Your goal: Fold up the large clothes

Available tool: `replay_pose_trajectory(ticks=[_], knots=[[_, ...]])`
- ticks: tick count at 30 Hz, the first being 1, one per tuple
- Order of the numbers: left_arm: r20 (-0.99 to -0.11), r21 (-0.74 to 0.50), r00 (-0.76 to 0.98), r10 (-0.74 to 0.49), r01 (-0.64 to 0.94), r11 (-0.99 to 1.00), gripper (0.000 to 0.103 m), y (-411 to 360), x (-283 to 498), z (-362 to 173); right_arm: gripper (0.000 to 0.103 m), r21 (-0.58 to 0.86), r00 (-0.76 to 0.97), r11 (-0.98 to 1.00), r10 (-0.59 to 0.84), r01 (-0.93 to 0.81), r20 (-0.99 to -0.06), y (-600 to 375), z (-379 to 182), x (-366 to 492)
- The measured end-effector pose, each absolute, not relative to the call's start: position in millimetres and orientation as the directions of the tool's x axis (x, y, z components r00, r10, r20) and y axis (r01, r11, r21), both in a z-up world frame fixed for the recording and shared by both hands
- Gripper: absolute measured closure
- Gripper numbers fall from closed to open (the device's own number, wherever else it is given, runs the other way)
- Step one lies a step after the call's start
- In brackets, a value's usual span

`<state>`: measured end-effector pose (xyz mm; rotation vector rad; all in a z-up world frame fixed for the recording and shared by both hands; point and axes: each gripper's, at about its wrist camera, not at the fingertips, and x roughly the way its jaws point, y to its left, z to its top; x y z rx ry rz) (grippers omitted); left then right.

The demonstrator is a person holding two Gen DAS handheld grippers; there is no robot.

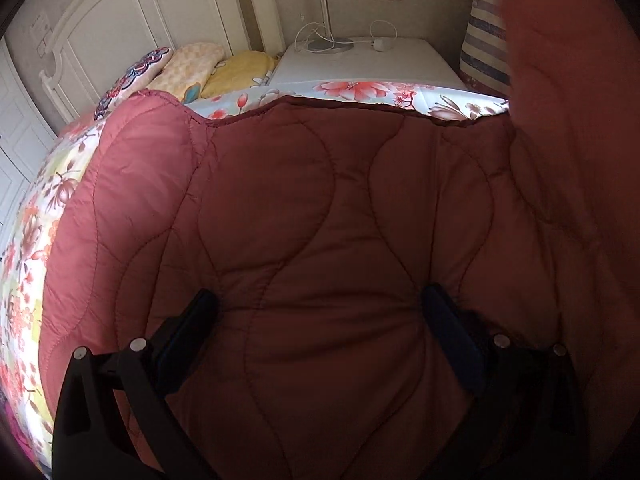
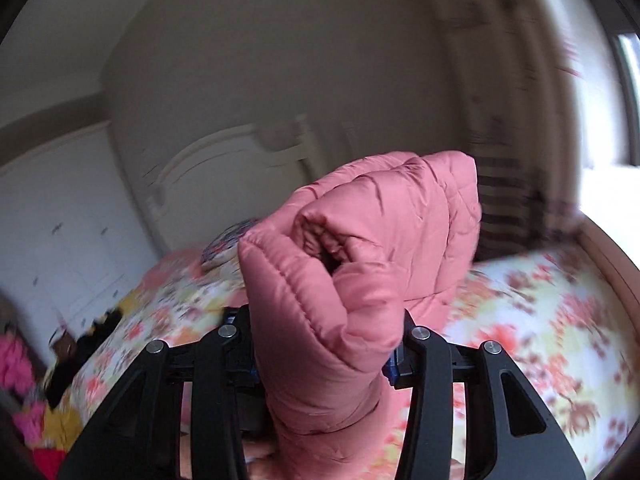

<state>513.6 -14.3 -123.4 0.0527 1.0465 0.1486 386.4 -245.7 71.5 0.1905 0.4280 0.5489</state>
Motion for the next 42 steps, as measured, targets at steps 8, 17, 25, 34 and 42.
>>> replay_pose_trajectory(ticks=[8,17,25,34,42], knots=[[-0.86,0.024,0.505,0.074,-0.106,0.994,0.002,-0.6,509.9,-125.0,0.059,0.376,0.6,0.698,0.716,-0.61,-0.356,-196.6,50.8,424.5],[-0.898,0.019,0.438,0.033,-0.038,0.999,0.002,24.8,501.3,-102.6,0.059,0.4,0.627,0.715,0.697,-0.574,-0.346,-218.4,57.9,434.7],[-0.796,0.229,0.534,0.287,-0.174,0.958,0.002,114.1,472.5,-55.3,0.059,0.392,0.647,0.733,0.677,-0.555,-0.35,-218.6,60.3,417.7],[-0.875,0.109,0.441,0.2,-0.223,0.969,0.002,172.5,501.9,-99.9,0.059,0.267,0.615,0.733,0.674,-0.625,-0.41,-157.0,64.8,407.7],[-0.891,-0.015,0.446,0.081,-0.208,0.978,0.002,192.1,511.0,-115.1,0.059,0.258,0.409,0.636,0.704,-0.727,-0.581,-69.9,14.3,418.5]])
